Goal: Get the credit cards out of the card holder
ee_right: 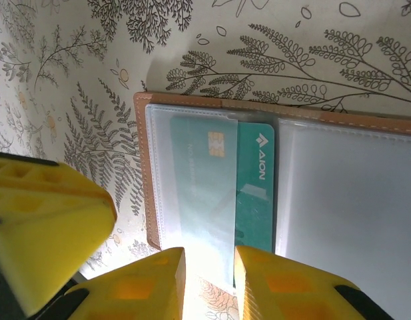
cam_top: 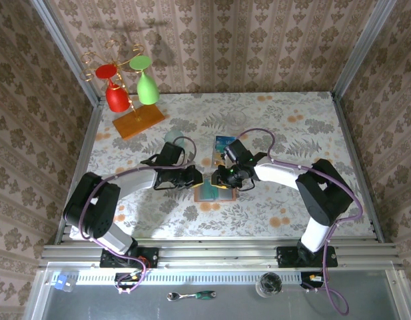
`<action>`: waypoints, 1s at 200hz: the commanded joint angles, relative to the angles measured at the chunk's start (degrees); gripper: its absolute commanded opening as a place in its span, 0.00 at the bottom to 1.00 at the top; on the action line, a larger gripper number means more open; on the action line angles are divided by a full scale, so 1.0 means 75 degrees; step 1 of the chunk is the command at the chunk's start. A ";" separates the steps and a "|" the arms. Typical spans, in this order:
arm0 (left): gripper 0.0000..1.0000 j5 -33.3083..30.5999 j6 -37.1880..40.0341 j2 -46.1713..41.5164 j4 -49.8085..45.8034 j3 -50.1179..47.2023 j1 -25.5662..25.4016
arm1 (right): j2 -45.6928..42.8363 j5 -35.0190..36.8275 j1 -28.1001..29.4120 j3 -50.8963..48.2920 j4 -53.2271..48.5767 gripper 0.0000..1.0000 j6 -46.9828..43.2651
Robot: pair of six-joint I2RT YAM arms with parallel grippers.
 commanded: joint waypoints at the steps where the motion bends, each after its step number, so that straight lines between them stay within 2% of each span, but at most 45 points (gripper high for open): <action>1: 0.11 0.0026 0.0026 0.0119 -0.0170 -0.0071 -0.0059 | 0.0125 -0.0170 0.0006 0.0108 0.0150 0.26 0.0100; 115: 0.10 0.0086 -0.0029 0.0509 0.0080 -0.0175 -0.0154 | -0.0009 -0.0300 -0.0239 -0.0022 0.0143 0.27 0.0098; 200: 0.09 0.0015 -0.0015 0.0799 0.0325 -0.0321 -0.0136 | 0.0350 -0.0848 -0.0466 -0.0227 0.0559 0.30 -0.0052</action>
